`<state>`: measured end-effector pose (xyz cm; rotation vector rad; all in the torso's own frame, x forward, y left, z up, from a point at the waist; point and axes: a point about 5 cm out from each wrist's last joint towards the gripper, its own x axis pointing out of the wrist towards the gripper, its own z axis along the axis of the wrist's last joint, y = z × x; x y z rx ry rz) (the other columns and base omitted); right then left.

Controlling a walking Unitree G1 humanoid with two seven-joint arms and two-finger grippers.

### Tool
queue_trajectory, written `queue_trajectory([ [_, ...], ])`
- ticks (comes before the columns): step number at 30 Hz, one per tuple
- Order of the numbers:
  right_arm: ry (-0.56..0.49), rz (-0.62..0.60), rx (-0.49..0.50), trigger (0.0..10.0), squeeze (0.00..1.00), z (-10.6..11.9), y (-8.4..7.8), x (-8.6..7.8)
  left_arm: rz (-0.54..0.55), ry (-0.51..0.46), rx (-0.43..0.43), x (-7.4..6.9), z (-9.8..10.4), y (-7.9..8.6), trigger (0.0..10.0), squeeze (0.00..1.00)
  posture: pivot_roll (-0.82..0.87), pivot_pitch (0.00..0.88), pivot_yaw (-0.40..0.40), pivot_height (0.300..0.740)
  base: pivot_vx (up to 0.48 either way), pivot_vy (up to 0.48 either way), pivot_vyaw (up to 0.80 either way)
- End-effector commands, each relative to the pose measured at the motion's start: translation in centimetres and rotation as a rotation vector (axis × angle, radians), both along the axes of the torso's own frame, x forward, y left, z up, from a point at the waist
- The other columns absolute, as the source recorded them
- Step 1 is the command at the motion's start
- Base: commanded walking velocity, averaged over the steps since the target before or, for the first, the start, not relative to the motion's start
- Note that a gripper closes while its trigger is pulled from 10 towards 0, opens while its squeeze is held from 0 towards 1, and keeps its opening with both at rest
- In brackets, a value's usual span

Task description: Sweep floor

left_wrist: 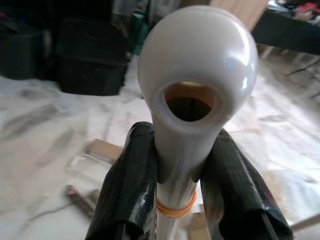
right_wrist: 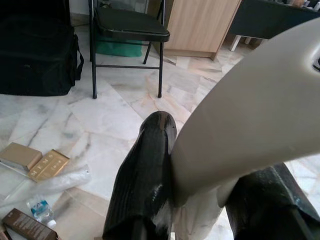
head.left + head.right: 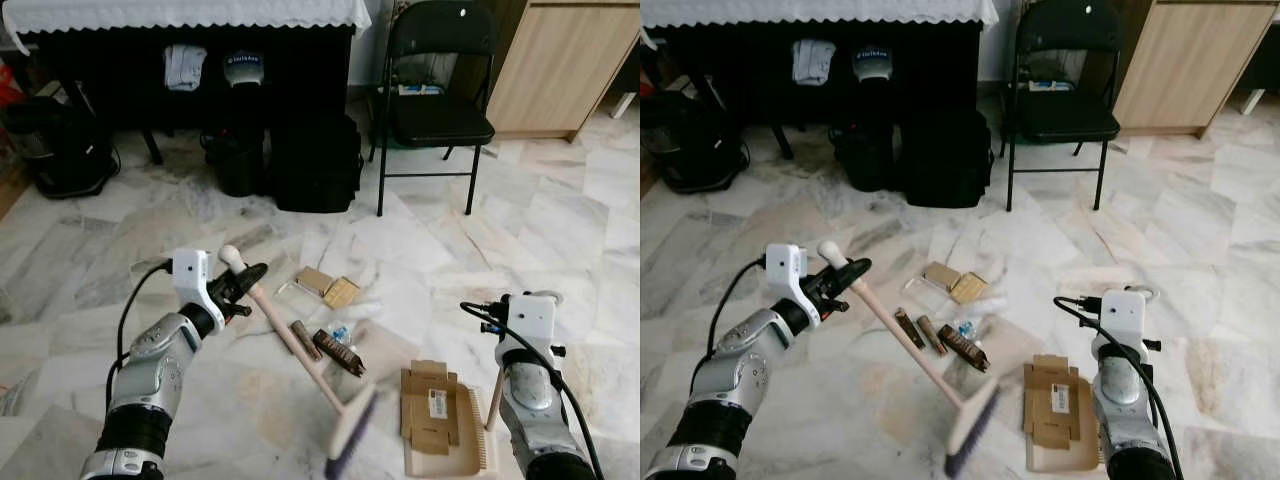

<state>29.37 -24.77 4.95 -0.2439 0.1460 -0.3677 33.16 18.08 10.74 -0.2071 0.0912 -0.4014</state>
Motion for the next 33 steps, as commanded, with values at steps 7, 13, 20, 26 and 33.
queue_trajectory([
  [7, -0.087, 0.055, 0.027, 10.0, 0.0, 1.4, 1.7, 1.5, 0.064, -0.008, 0.115, 1.1, -0.2, 0.4, 10.0, 0.0, -0.05, 0.0, 0.021, 0.74, 0.0, 0.0, 0.0],
  [13, -0.115, 0.068, 0.04, 10.0, 0.0, 1.8, 2.0, 1.8, 0.112, -0.001, 0.149, 1.4, -0.8, 0.6, 10.0, 0.0, -0.06, 0.0, 0.026, 0.74, 0.0, 0.0, 0.0],
  [20, -0.153, 0.088, 0.048, 10.0, 0.0, 2.6, 2.0, 2.1, 0.136, -0.003, 0.167, 1.8, -1.0, 0.5, 10.0, 0.0, -0.08, 0.0, 0.029, 0.74, 0.0, 0.0, 0.0],
  [26, -0.2, 0.086, 0.09, 10.0, 0.0, 3.2, 2.1, 2.4, 0.162, -0.02, 0.164, 2.4, -0.7, 0.3, 10.0, 0.0, -0.08, 0.0, 0.029, 0.74, 0.0, 0.0, 0.0],
  [33, -0.288, 0.105, 0.14, 10.0, 0.0, 4.8, 2.8, 3.0, 0.17, -0.034, 0.168, 2.7, -0.5, -0.3, 10.0, 0.0, -0.1, 0.0, 0.042, 0.74, 0.0, 0.0, 0.0],
])
